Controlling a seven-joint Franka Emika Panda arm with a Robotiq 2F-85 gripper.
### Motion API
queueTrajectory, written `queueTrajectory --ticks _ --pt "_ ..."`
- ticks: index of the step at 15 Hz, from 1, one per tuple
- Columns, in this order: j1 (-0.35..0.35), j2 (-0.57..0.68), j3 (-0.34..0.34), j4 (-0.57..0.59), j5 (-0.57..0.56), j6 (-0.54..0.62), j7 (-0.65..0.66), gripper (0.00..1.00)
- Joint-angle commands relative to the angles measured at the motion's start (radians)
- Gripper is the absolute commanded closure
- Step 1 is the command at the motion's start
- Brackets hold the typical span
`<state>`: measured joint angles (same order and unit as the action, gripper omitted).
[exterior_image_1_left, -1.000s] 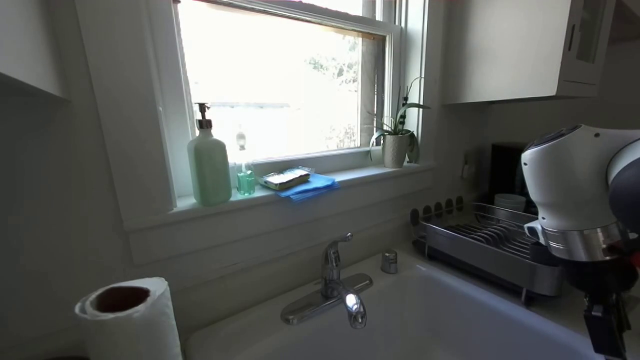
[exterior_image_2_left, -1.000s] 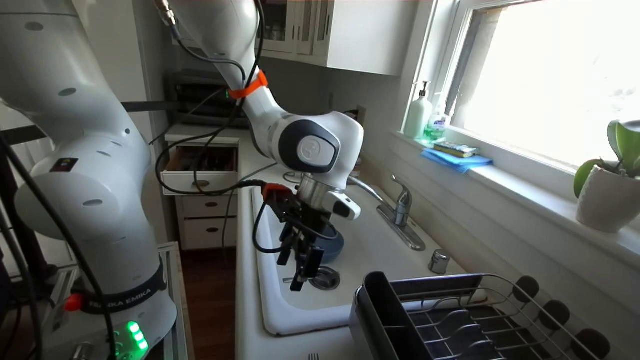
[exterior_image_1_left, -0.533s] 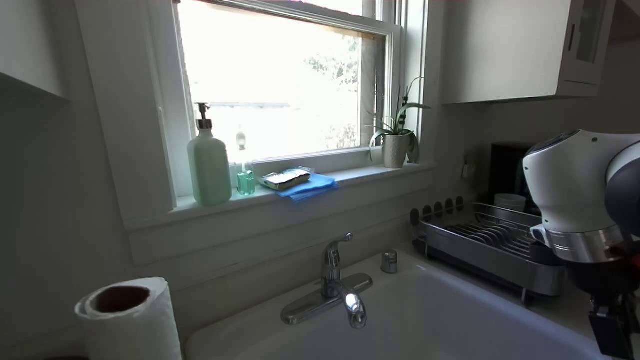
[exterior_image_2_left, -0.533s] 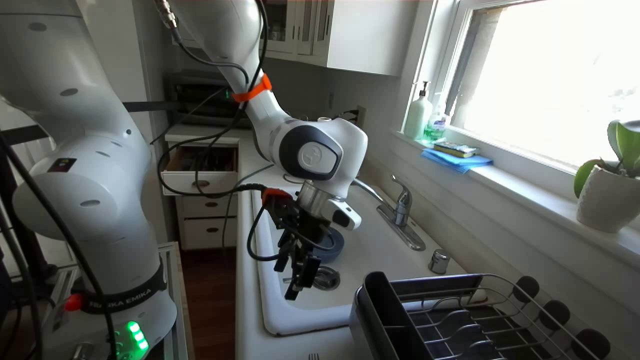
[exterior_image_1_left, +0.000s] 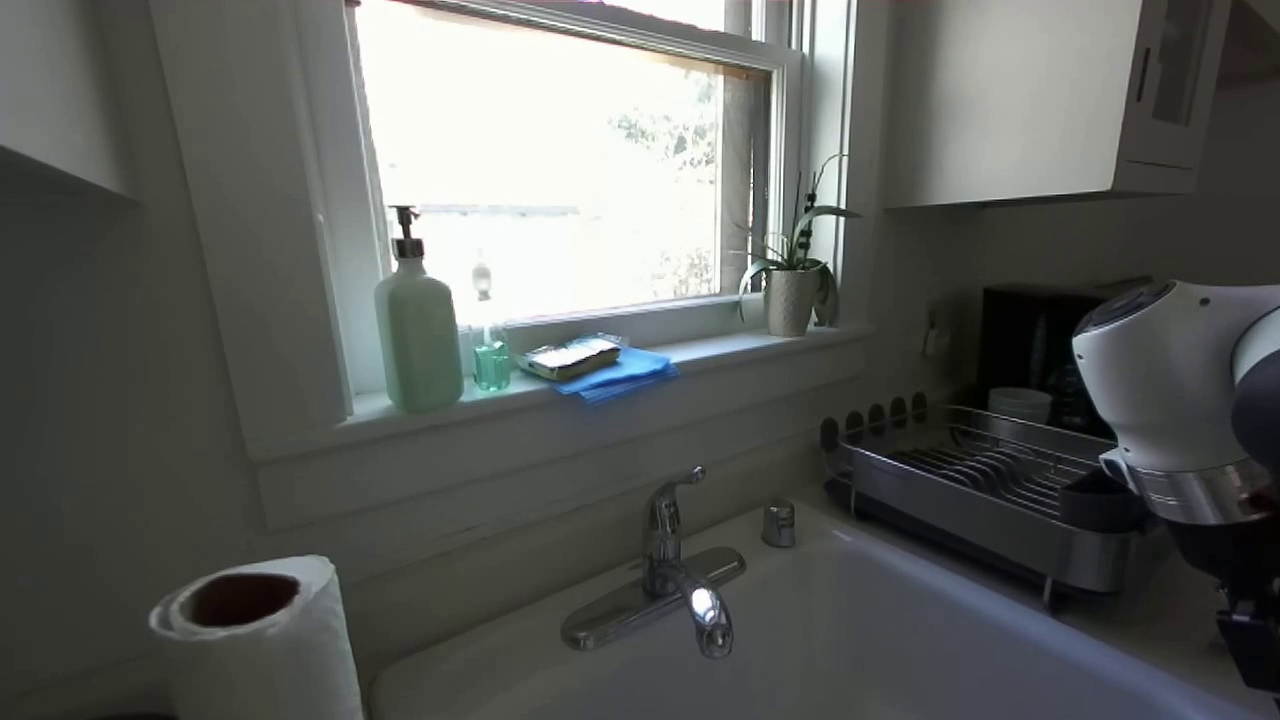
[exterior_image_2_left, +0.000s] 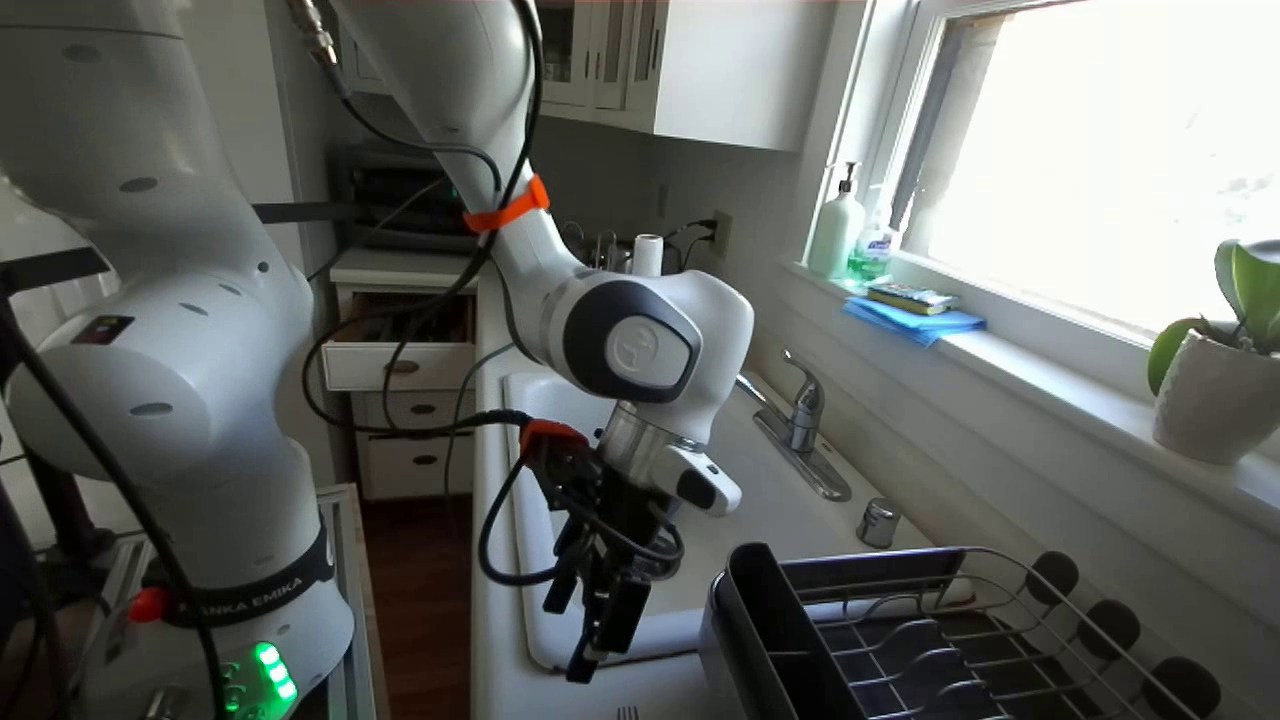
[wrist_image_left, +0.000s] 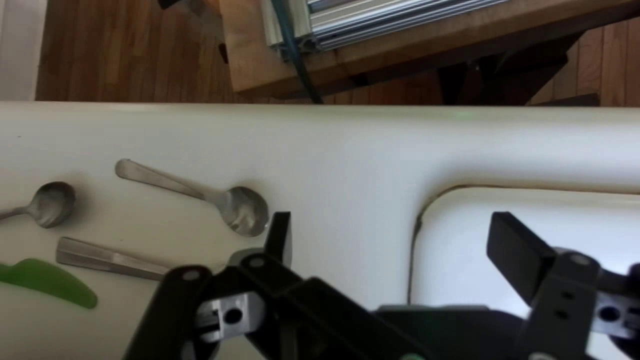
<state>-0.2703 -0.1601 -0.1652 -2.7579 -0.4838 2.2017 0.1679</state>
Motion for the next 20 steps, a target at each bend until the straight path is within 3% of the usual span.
queueTrajectory --ticks 1,5,6,10,20 --pt "-0.026 0.019 -0.016 0.001 -0.133 0.054 0.045 0.00" --pt "-0.033 0.068 -0.045 0.000 -0.200 0.158 0.047 0.00" --pt "-0.017 0.026 -0.035 0.000 -0.160 0.093 0.031 0.00" --pt "-0.017 0.060 -0.046 0.001 -0.165 0.133 0.030 0.00" --pt "-0.026 0.096 -0.055 0.001 -0.331 0.128 0.173 0.00"
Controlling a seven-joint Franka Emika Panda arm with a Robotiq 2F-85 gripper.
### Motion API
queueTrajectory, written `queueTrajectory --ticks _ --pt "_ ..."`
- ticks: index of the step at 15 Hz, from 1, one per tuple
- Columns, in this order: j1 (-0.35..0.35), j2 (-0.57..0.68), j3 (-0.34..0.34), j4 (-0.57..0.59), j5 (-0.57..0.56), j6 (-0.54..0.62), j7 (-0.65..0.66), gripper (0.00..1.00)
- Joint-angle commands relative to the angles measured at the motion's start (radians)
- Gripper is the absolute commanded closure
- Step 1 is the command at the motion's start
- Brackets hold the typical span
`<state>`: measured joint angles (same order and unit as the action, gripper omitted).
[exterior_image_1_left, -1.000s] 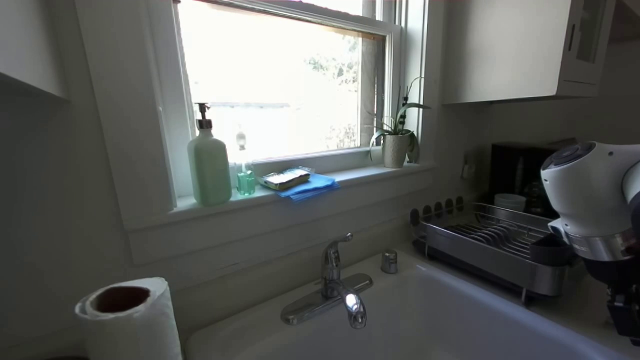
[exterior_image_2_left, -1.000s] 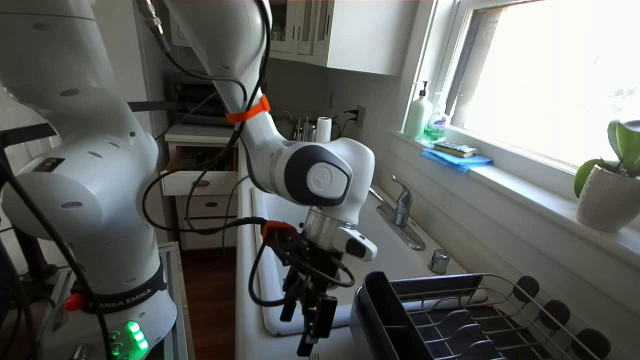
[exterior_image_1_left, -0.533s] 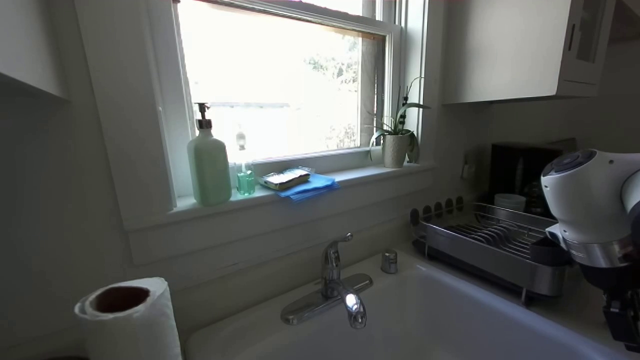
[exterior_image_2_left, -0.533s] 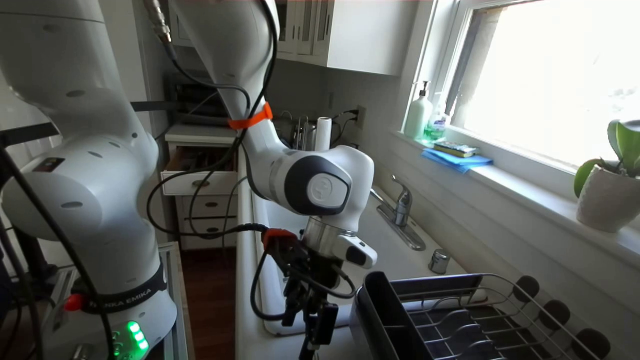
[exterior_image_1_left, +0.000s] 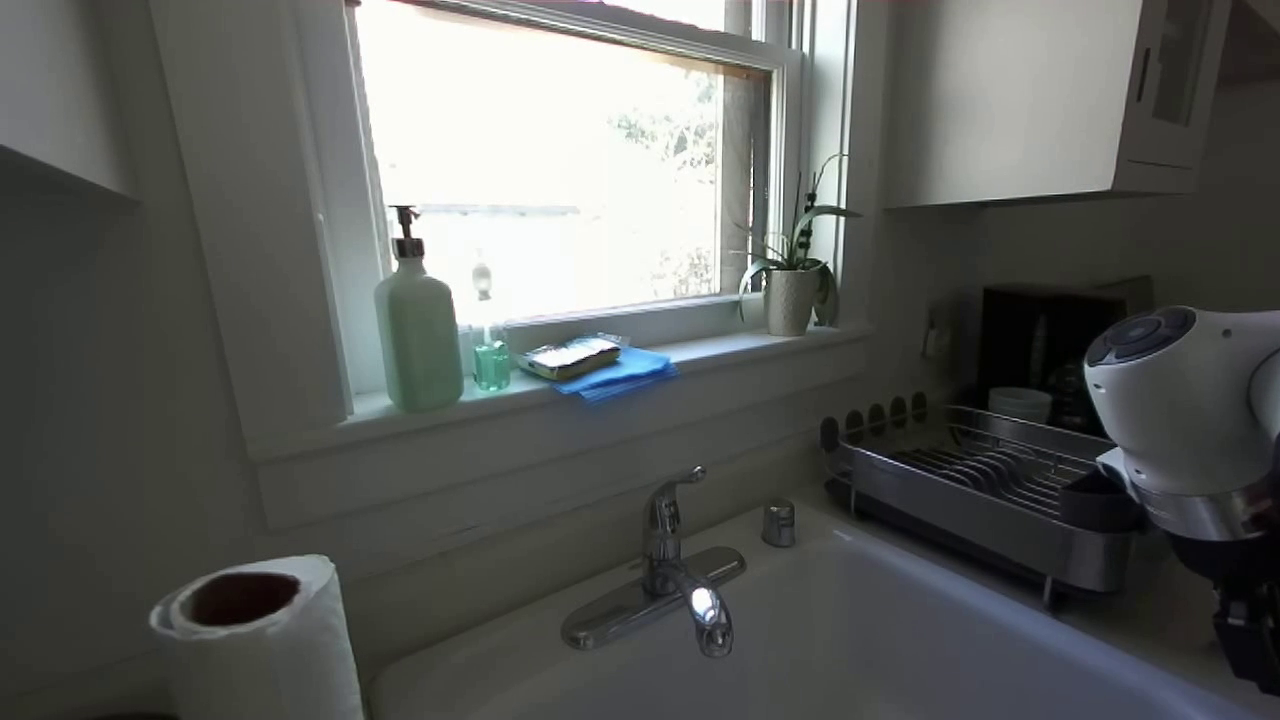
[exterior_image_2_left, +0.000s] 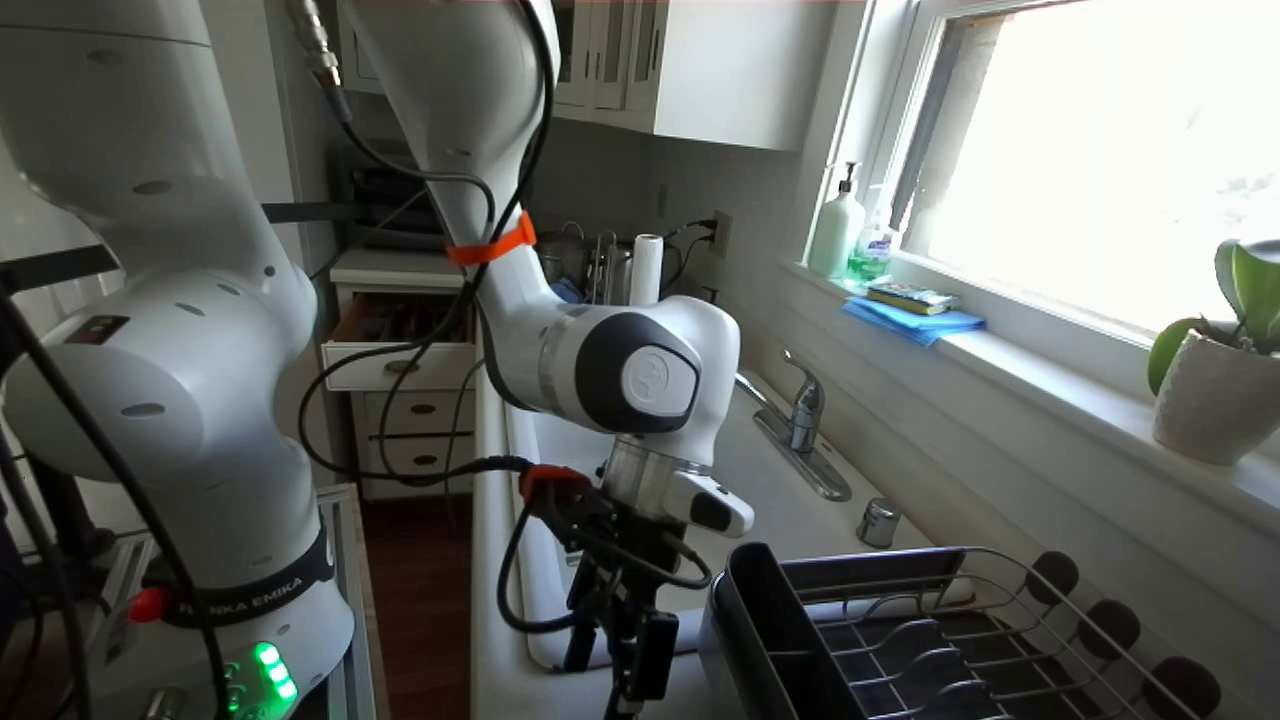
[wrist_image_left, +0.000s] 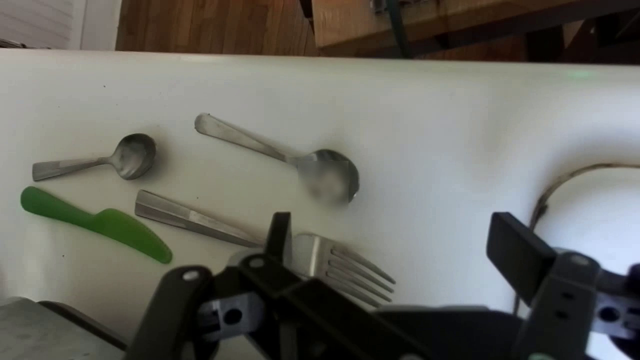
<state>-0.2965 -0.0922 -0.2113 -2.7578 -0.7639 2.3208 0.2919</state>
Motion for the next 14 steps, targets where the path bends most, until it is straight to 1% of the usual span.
queueTrajectory --ticks 1,4,8,9,11,12,13,14 --pt "0.001 0.039 -0.013 0.001 -0.051 0.022 0.045 0.00" --pt "-0.005 0.069 -0.027 0.001 -0.050 0.048 0.047 0.00" --pt "-0.020 0.101 -0.067 0.001 -0.061 0.091 0.045 0.00" --pt "-0.023 0.103 -0.076 0.002 -0.061 0.100 0.043 0.09" --pt "-0.027 0.104 -0.093 0.002 -0.063 0.114 0.040 0.34" --pt "-0.027 0.103 -0.097 0.002 -0.062 0.115 0.041 0.41" --pt "-0.027 0.102 -0.099 0.002 -0.063 0.113 0.040 0.34" --pt "-0.027 0.103 -0.101 0.002 -0.064 0.112 0.040 0.13"
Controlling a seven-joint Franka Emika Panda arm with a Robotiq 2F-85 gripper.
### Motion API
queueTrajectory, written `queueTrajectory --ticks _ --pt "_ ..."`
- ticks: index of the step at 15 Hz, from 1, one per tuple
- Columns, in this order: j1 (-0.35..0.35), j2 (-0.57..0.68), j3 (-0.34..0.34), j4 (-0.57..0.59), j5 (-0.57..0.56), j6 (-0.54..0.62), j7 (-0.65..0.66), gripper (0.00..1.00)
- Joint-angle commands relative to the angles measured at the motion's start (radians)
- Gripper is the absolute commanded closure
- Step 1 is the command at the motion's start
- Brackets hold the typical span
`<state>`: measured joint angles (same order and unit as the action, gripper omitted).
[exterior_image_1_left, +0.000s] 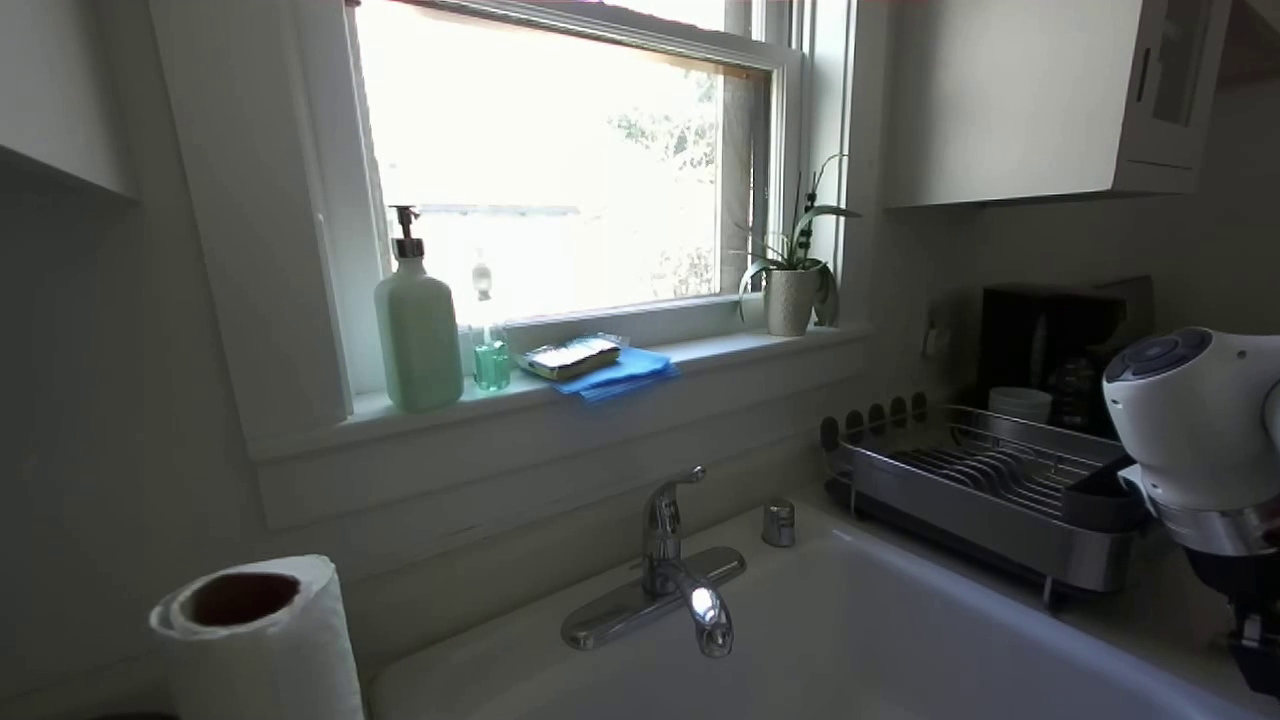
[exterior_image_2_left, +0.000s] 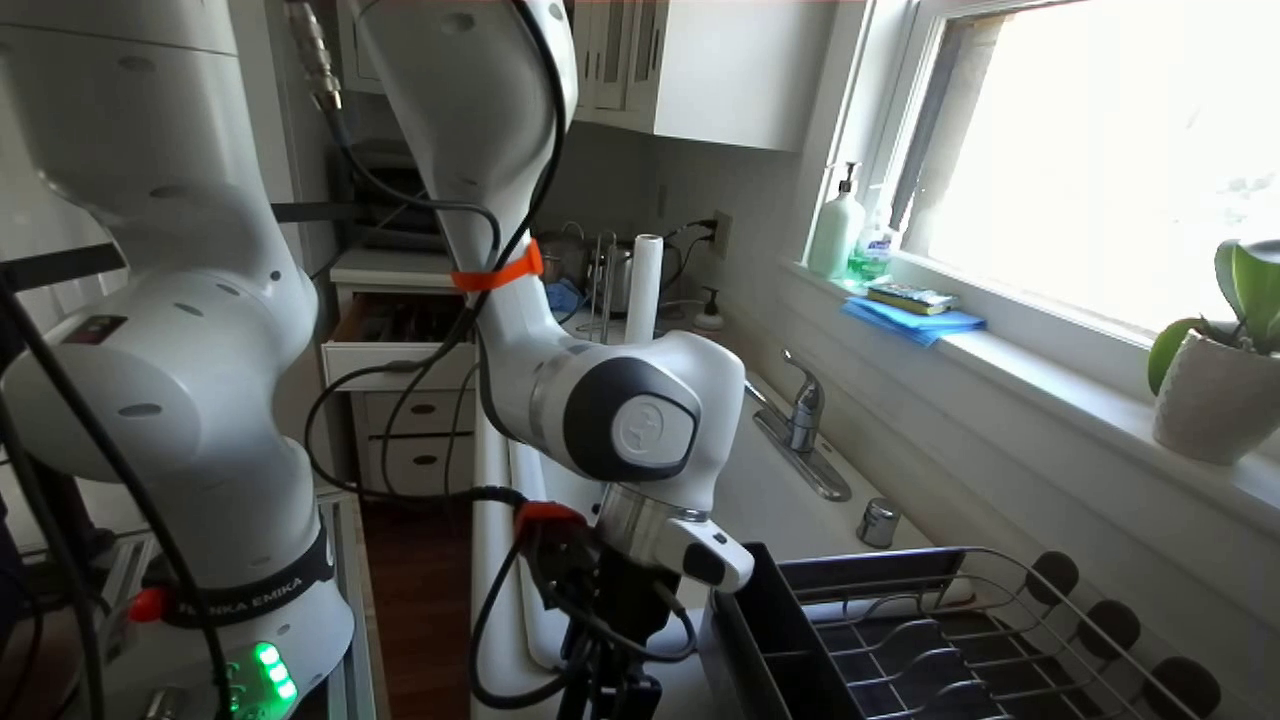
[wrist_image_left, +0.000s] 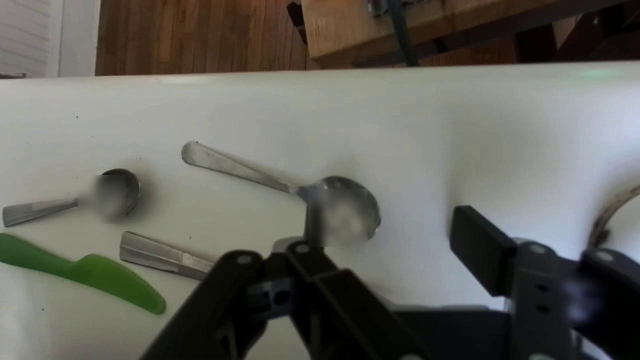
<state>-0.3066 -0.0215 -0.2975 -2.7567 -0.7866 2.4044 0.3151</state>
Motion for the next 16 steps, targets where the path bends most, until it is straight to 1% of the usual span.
queueTrajectory --ticks 1,2,3,4,5,7,8,11,13,16 --pt "-0.017 0.030 -0.017 0.000 -0.043 0.024 0.016 0.10" --pt "-0.018 0.029 -0.019 0.000 -0.044 0.022 0.015 0.20" --pt "-0.019 0.028 -0.021 0.001 -0.048 0.019 0.014 0.50" --pt "-0.021 0.027 -0.024 0.001 -0.052 0.018 0.015 0.46" --pt "-0.022 0.026 -0.026 0.001 -0.055 0.016 0.014 0.47" --pt "-0.021 0.026 -0.027 0.001 -0.061 0.013 0.016 0.59" --pt "-0.021 0.025 -0.028 0.001 -0.064 0.009 0.016 0.68" --pt "-0.021 0.020 -0.028 0.001 -0.073 0.000 0.019 0.88" --pt "-0.023 0.017 -0.030 0.001 -0.084 -0.004 0.019 0.99" --pt "-0.024 0.005 -0.031 0.004 -0.110 -0.039 0.024 0.99"
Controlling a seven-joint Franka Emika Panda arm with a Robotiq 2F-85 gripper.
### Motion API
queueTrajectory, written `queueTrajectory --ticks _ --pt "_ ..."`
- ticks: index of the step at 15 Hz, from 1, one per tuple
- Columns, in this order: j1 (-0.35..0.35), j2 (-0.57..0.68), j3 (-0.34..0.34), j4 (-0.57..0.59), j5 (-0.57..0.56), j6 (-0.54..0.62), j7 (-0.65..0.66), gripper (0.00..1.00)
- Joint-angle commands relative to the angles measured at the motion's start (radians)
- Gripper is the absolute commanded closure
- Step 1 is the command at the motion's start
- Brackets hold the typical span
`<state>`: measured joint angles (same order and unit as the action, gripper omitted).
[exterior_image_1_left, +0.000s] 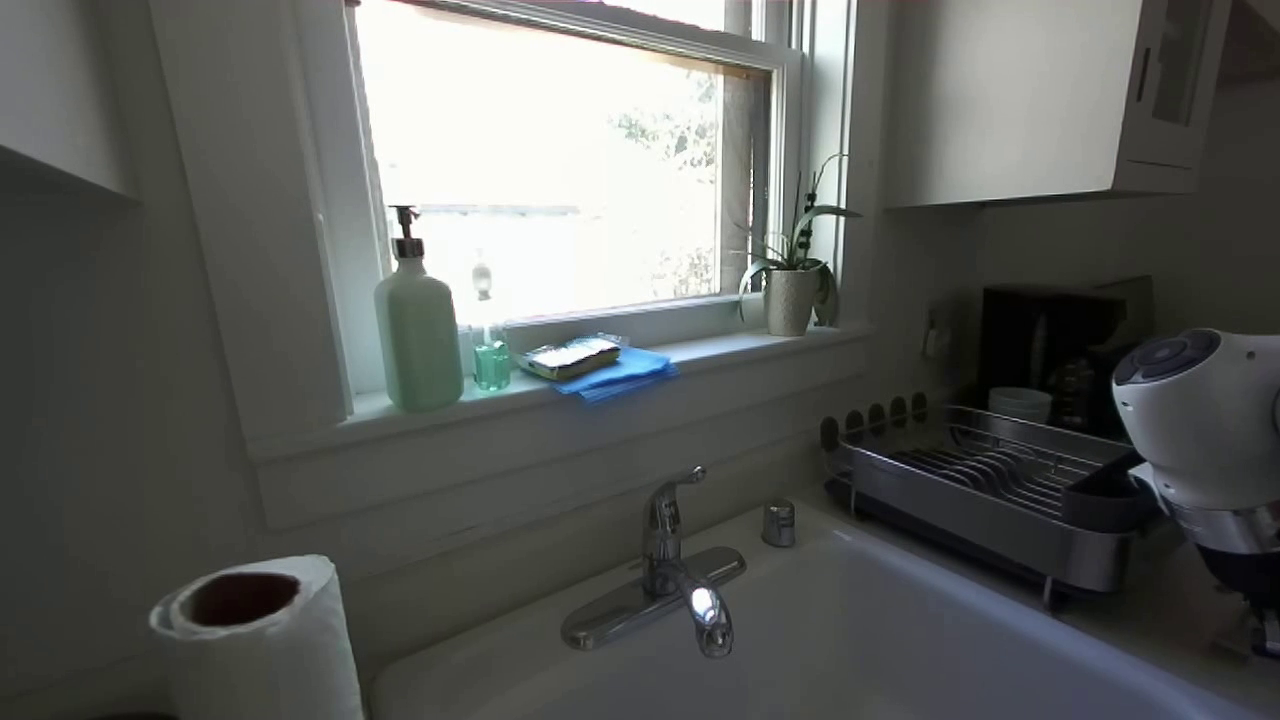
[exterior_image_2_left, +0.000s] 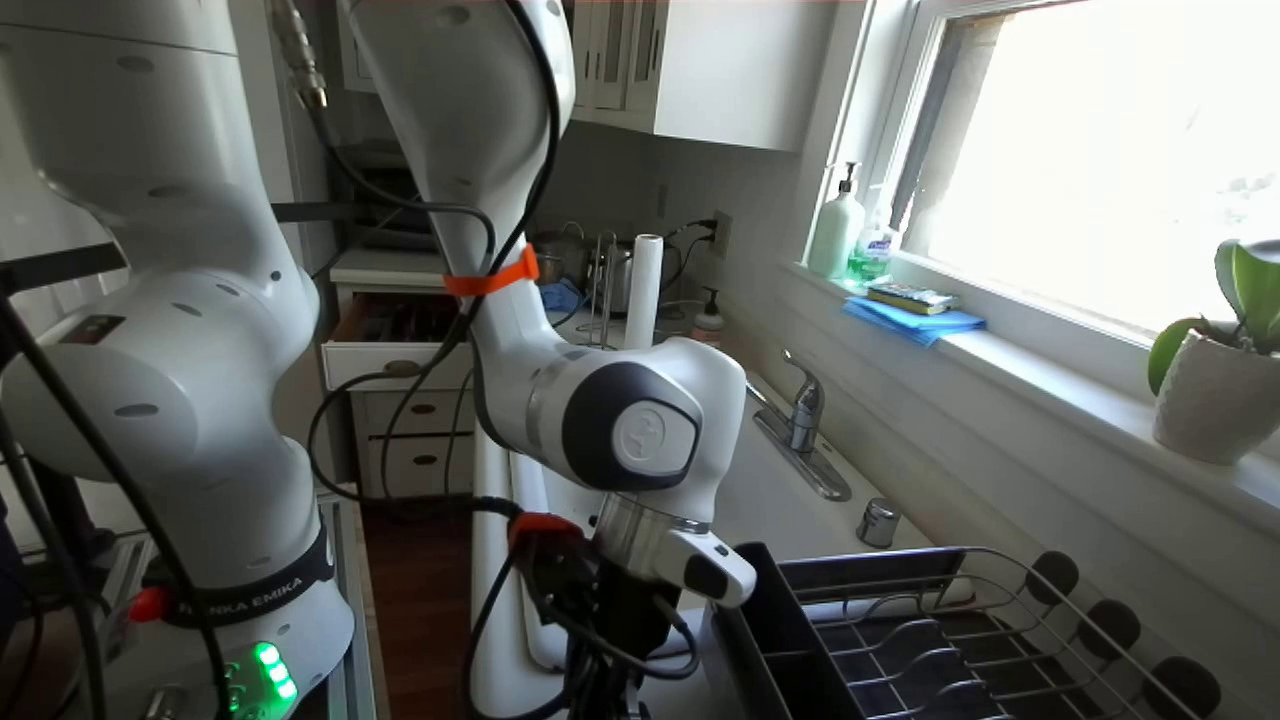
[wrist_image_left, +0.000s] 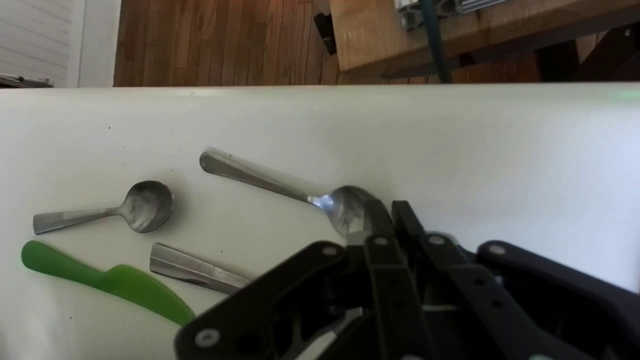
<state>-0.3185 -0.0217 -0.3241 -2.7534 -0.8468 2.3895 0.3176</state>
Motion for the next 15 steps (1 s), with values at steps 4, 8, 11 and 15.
queueTrajectory --ticks 4,8,11,15 --pt "-0.012 -0.044 -0.003 -0.009 -0.085 -0.115 0.037 0.99" --pt "-0.010 -0.093 0.004 0.012 -0.101 -0.193 0.031 0.99" --pt "-0.016 -0.161 0.007 -0.016 -0.122 -0.227 0.039 0.99" --pt "-0.013 -0.270 0.027 -0.029 -0.144 -0.242 0.038 0.99"
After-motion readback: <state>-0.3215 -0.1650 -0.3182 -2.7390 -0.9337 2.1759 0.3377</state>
